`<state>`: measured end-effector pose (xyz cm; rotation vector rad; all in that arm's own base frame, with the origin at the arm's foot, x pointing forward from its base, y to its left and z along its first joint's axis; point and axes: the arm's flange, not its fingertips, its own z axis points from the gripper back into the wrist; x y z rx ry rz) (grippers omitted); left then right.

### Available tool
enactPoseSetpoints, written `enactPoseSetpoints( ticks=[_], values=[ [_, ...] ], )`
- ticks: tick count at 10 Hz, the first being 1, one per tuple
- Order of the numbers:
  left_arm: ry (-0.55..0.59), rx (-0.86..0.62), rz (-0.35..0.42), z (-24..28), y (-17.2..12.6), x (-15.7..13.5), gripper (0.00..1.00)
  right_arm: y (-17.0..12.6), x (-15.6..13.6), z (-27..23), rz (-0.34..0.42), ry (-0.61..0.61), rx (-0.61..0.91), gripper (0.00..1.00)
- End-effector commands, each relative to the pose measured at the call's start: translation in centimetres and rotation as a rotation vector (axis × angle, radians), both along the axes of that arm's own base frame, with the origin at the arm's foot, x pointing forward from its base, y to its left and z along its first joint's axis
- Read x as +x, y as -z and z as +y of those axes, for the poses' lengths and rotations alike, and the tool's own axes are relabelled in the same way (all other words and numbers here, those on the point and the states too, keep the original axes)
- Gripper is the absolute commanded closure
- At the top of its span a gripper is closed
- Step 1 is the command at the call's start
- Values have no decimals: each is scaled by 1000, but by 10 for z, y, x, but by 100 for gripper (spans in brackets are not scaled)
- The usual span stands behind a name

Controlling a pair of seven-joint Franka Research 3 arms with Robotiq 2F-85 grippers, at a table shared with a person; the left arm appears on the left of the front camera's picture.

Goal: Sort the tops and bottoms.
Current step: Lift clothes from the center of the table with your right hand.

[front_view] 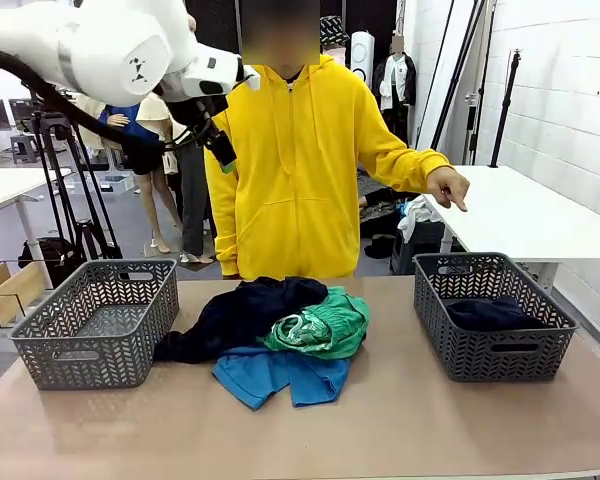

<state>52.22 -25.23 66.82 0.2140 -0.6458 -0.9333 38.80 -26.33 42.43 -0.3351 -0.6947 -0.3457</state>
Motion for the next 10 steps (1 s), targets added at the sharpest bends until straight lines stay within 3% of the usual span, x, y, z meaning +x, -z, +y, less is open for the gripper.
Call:
enactPoseSetpoints(
  ticks=[1,5,6,8,9,10],
  values=[
    [39,26,34,-11,-23,23,0,0,-1,-1,10,-7,-4,0],
    [24,21,22,-15,-17,17,0,0,-1,-1,10,-7,-4,0],
    [12,51,-10,2,-14,30,0,0,-1,-1,10,-7,-4,0],
    [-347,35,-9,133,-6,72,0,0,-1,-1,10,-7,-4,0],
    [-533,35,15,198,3,74,0,0,-1,-1,10,-7,-4,0],
    [-649,-20,30,253,10,70,0,0,-1,-1,10,-7,-4,0]
  ],
)
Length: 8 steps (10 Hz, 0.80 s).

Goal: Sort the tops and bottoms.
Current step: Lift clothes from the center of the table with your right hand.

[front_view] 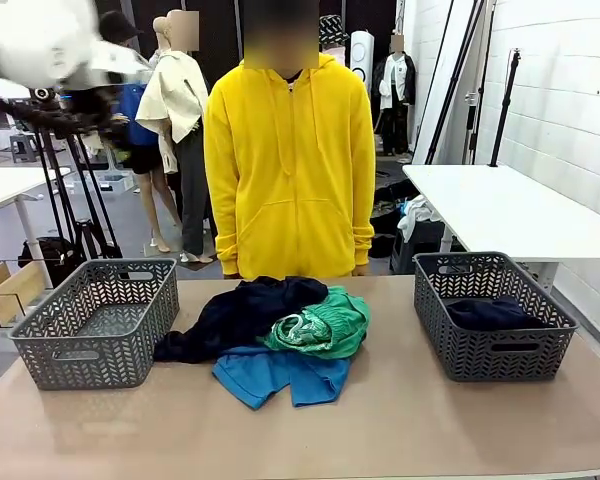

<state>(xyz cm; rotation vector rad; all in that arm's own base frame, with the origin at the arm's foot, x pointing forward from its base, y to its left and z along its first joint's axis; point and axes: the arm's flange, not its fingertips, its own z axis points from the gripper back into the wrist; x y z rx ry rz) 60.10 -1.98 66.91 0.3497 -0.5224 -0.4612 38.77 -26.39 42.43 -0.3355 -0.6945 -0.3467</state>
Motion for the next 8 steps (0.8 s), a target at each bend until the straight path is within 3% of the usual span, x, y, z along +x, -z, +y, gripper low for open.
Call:
enactPoseSetpoints(
  ticks=[1,3,5,6,8],
  values=[
    [-226,-40,-30,59,18,-19,0,0,-1,0,10,-8,-4,0],
    [-366,-95,20,98,52,-33,0,0,-1,0,10,-8,-4,0],
    [-426,-174,57,119,89,-49,0,0,-1,0,10,-8,-4,0],
    [-513,-268,56,137,99,-66,0,0,-1,0,10,-8,-4,0],
    [-583,-350,-14,163,97,-84,0,0,0,0,0,-1,0,0]
  ],
)
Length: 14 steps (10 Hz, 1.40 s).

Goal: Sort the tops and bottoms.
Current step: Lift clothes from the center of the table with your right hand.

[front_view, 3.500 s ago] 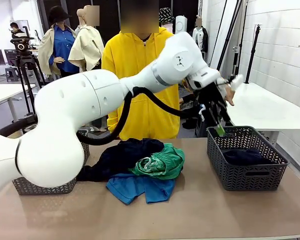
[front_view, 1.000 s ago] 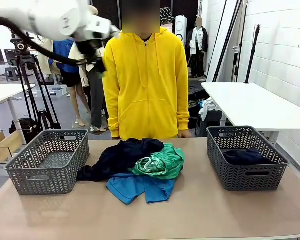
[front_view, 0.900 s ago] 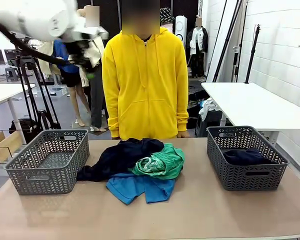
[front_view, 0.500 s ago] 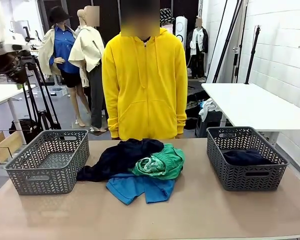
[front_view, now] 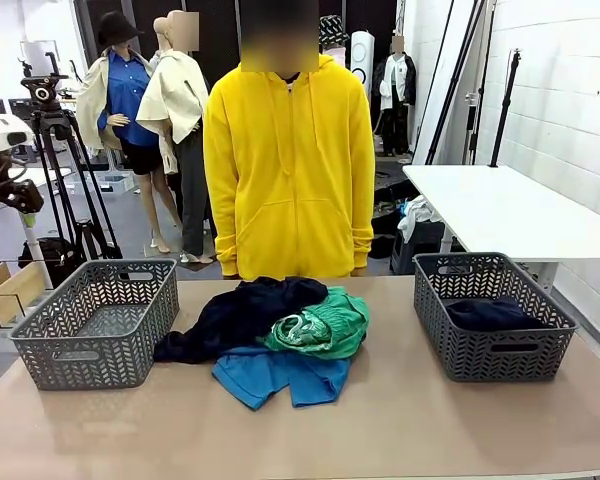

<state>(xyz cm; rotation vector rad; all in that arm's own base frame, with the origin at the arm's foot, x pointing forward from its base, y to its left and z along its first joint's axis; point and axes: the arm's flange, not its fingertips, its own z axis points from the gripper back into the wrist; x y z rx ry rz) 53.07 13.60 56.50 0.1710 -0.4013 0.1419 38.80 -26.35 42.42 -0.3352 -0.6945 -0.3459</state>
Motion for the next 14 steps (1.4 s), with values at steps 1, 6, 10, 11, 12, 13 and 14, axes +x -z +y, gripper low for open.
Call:
enactPoseSetpoints(
  ticks=[1,6,10,11,12,13,14],
  values=[
    [51,48,32,-15,0,13,0,-12,12,13,-12,-44,-3,0],
    [51,48,32,-15,0,13,0,-125,68,193,-265,-453,89,0],
    [51,48,32,-15,0,13,0,-191,78,364,-385,-800,132,0],
    [51,48,32,-15,0,13,0,-194,85,399,-325,-876,214,0],
    [51,48,32,-15,0,13,0,-192,88,431,-245,-951,246,0],
    [51,48,32,-15,0,13,0,-187,92,457,-151,-1037,276,0],
    [51,48,32,-15,0,13,0,-180,94,479,-106,-1071,288,0]
  ],
)
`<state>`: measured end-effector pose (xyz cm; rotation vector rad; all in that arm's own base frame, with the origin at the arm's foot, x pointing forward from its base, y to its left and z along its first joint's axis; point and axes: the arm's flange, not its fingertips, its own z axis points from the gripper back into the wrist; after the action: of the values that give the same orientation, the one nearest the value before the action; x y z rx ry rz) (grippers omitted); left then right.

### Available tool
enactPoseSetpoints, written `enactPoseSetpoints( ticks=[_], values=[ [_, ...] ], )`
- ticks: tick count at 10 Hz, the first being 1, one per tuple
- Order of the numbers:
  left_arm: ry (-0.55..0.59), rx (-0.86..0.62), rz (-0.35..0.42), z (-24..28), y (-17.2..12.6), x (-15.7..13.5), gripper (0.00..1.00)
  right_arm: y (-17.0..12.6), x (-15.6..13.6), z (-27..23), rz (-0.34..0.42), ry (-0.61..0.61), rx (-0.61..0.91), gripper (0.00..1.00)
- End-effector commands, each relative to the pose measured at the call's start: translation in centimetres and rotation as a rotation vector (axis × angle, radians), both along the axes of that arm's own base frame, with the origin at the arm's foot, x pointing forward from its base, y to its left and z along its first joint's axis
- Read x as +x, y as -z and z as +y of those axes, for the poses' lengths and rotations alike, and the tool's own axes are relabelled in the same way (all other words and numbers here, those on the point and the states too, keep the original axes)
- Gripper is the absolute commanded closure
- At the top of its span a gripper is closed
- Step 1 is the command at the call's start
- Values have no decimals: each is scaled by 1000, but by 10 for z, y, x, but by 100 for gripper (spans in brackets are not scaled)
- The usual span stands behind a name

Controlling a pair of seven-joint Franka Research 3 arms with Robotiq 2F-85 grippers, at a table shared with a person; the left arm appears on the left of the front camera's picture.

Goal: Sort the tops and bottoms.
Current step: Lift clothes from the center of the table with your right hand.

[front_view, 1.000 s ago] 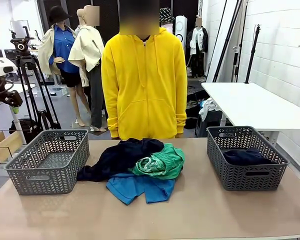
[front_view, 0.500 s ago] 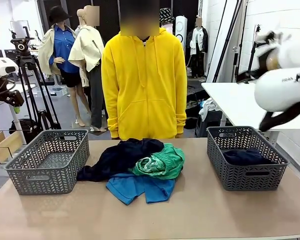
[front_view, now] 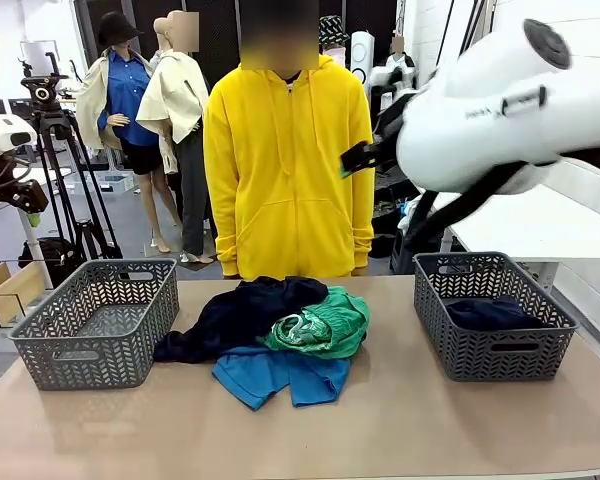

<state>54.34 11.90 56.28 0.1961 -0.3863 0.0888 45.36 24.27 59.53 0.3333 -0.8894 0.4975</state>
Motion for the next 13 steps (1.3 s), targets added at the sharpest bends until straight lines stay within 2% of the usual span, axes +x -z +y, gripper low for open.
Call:
enactPoseSetpoints(
  ticks=[1,3,4,5,6,11,13],
  values=[
    [6,15,11,2,-2,1,0,6,29,-3,62,-78,-131,0],
    [6,15,11,2,-2,1,0,44,28,28,89,-106,-346,0],
    [6,15,11,2,-2,1,0,62,30,36,126,-131,-437,0],
    [6,15,11,2,-2,1,0,71,29,39,142,-156,-429,0],
    [6,15,11,2,-2,1,0,65,28,22,131,-120,-322,0],
    [6,15,11,2,-2,1,0,66,27,24,135,-117,-341,0],
    [6,15,11,2,-2,1,0,73,58,57,132,-272,-347,0]
  ],
)
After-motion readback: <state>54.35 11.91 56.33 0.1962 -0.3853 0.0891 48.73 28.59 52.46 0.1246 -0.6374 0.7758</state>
